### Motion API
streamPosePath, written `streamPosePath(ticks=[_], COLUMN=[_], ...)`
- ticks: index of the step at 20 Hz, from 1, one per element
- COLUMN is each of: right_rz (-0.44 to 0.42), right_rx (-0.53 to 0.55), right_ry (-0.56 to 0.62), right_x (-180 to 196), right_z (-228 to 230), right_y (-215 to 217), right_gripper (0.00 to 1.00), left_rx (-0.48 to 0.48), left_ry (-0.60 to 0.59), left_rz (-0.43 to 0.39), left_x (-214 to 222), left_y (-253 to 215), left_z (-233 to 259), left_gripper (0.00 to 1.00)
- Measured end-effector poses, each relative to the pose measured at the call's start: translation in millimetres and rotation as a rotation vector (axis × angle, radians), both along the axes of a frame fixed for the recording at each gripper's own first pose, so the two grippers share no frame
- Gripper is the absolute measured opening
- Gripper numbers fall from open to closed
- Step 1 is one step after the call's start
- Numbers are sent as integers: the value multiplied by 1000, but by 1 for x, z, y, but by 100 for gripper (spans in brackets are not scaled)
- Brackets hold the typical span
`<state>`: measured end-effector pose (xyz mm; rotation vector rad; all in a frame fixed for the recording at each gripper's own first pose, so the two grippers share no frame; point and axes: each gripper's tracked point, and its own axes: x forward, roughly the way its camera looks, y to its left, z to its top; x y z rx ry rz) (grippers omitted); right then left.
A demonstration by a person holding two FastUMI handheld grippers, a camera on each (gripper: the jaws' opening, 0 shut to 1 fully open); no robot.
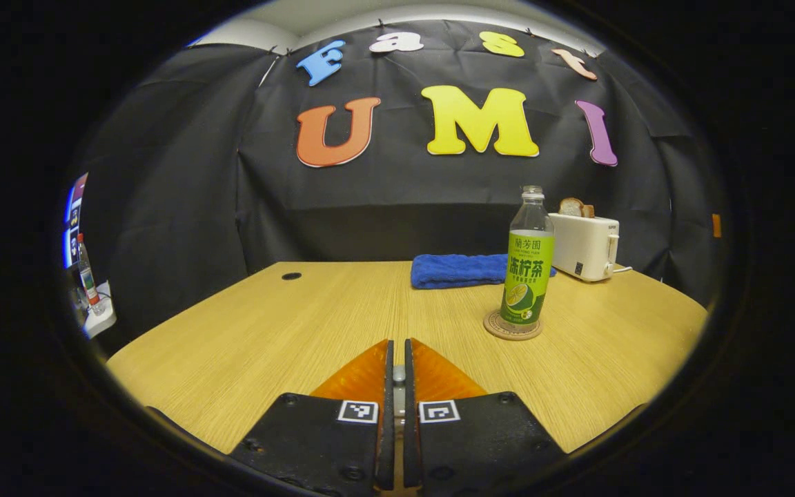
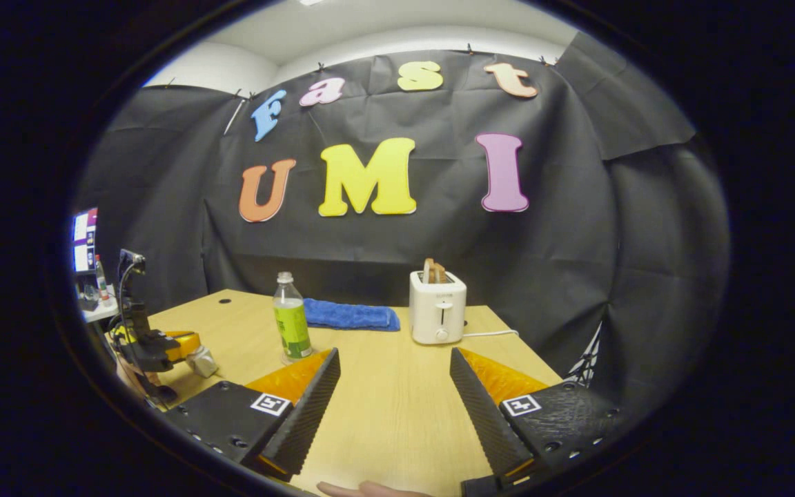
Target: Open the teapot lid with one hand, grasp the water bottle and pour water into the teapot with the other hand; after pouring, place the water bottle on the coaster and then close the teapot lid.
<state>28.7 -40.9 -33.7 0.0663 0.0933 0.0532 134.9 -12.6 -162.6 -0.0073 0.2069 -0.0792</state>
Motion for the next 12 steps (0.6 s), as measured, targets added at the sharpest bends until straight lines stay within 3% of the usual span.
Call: streamPosePath(ticks=[4, 9, 11, 12], right_rz=[1, -2, 3, -5], right_rx=[-5, -23, -29, -29], right_ry=[7, -9, -12, -8], right_x=[0, -6, -8, -7], right_z=[-2, 5, 7, 6], right_y=[1, 5, 9, 8], right_gripper=[95, 95, 95, 93], left_rx=[75, 95, 89, 91], left_ry=[-16, -6, -1, -7], left_rz=[39, 50, 33, 38], left_x=[3, 0, 1, -2], left_y=[0, 1, -3, 0], left_z=[-1, 1, 3, 7], left_gripper=[9, 13, 29, 46])
